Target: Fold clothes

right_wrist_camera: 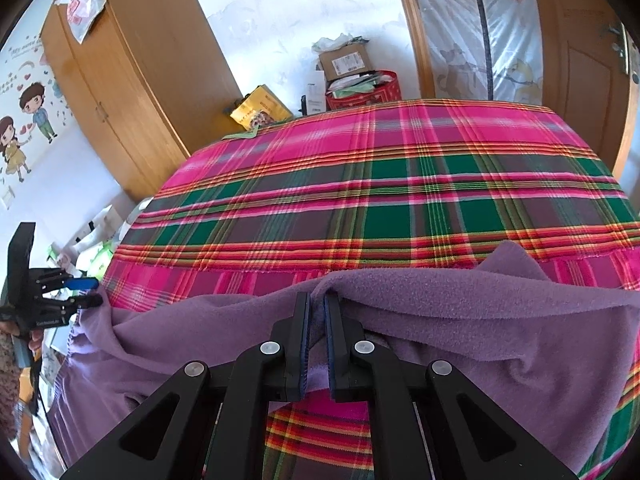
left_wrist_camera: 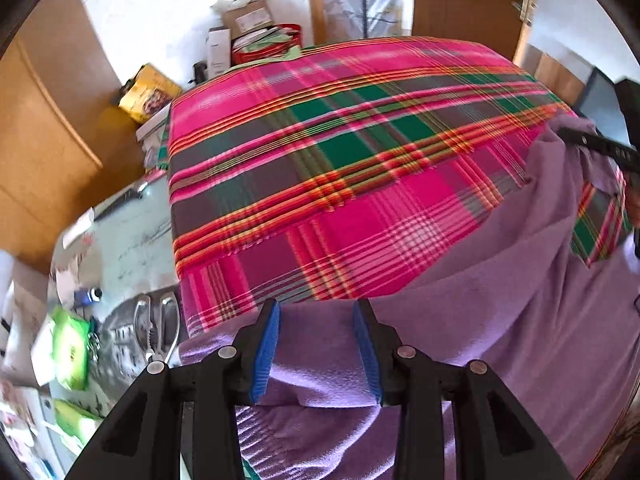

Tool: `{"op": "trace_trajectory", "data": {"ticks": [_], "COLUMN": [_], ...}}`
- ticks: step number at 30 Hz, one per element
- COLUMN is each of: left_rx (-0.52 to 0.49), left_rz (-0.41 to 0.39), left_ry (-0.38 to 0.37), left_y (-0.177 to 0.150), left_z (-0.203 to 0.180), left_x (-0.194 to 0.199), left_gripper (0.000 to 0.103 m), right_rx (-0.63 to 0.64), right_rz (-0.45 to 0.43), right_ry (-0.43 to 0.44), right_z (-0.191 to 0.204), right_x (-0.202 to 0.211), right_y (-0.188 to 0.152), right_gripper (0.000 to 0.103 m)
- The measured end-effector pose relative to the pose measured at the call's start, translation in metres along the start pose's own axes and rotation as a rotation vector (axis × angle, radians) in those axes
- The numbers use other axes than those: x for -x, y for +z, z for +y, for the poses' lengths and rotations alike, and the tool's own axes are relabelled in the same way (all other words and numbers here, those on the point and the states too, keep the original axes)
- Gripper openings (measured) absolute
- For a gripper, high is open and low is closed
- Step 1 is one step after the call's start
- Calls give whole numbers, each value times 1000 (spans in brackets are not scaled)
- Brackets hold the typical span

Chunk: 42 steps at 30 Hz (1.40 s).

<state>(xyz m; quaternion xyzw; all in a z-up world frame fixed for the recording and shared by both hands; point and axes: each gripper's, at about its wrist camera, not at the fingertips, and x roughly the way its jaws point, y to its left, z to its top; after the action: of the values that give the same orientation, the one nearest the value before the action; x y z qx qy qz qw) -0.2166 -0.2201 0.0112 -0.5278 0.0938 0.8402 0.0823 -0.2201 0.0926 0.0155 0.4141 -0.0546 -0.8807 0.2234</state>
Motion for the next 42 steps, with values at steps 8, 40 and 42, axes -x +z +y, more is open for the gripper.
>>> {"op": "trace_trajectory", "data": {"ticks": [8,40,42], "left_rx": [122,462,471], "left_rz": [50,-82,-72], "left_ry": [-38,52,55], "left_y": [-3,3,3], "left_z": [8,57,57], "left_x": [-14,0,-5], "left_gripper": [39,4,4], "right_rx": [-7,-15,-37], "right_rz": [8,-68,-58], "right_ry": [0,-59,-85], "right_z": [1,4,-1], "right_x": [-7,-32,-41], "right_y": [-1,68,78], "right_gripper": [8,4,4]}}
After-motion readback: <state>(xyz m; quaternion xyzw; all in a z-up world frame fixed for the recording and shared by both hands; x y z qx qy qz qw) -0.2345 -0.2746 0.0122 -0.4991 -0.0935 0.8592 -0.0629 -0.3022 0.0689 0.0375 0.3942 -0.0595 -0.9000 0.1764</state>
